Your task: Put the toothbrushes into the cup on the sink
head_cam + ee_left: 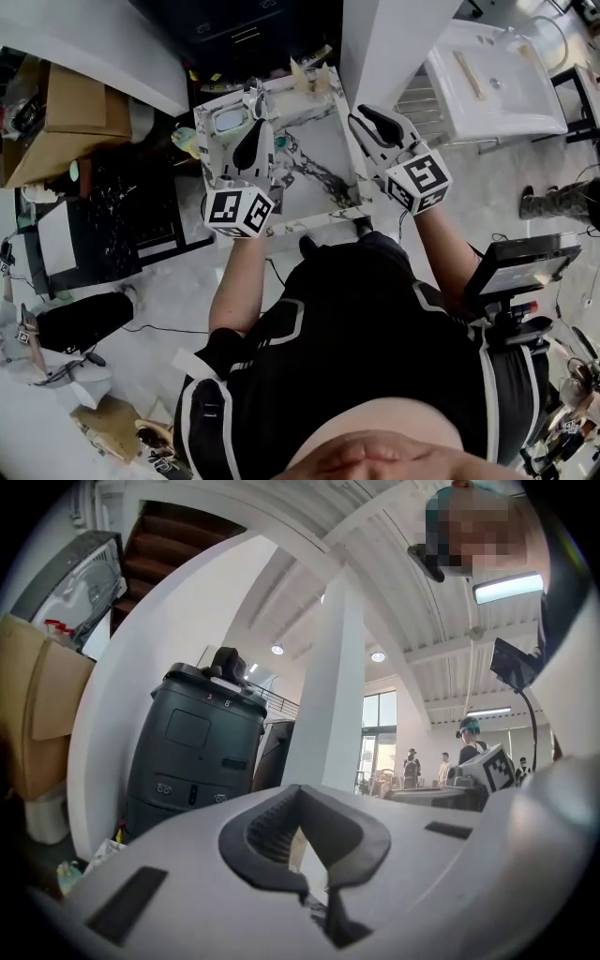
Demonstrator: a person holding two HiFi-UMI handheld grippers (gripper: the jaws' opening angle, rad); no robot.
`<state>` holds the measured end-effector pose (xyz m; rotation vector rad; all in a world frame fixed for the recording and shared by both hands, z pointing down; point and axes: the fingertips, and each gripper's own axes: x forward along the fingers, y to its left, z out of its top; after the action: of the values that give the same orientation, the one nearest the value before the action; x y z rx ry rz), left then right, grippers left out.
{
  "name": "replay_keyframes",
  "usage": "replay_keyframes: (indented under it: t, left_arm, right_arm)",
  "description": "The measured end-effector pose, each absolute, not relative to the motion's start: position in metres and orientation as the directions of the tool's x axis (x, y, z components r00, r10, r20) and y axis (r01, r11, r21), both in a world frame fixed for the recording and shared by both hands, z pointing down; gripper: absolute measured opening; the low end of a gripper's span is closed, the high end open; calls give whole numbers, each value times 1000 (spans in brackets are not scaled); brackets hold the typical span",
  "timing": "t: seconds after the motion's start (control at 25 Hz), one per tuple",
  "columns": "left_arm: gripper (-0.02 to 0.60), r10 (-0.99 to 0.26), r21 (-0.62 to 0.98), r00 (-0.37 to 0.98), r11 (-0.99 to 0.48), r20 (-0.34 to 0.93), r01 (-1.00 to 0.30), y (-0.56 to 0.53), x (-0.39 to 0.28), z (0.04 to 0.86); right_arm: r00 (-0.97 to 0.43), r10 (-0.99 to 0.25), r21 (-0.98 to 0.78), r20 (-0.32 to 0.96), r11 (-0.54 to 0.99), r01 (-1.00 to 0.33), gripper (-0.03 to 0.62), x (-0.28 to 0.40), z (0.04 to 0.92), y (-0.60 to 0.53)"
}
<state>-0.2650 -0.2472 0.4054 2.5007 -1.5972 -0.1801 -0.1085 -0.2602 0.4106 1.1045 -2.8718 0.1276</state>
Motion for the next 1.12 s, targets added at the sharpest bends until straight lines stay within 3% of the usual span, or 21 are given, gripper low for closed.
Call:
replay_keyframes:
  t: [0.24,0.68,1.12]
  left_arm:
    - [4,-928,185,373,-365,10,-913,-203,-305,391]
    - [5,-938,100,343,-337,57,-936,-172,-334,386]
    - [5,-949,64,314,-312,21,-948,-173,-299,356]
  right_arm:
    - [-692,-718,-54,72,690,-722,53,-133,383,-244]
    - [-615,-785,10,74,617,-787,29,-154,363,-217]
    - [-633,-771,13,69,635,-772,21,-125,349,-217]
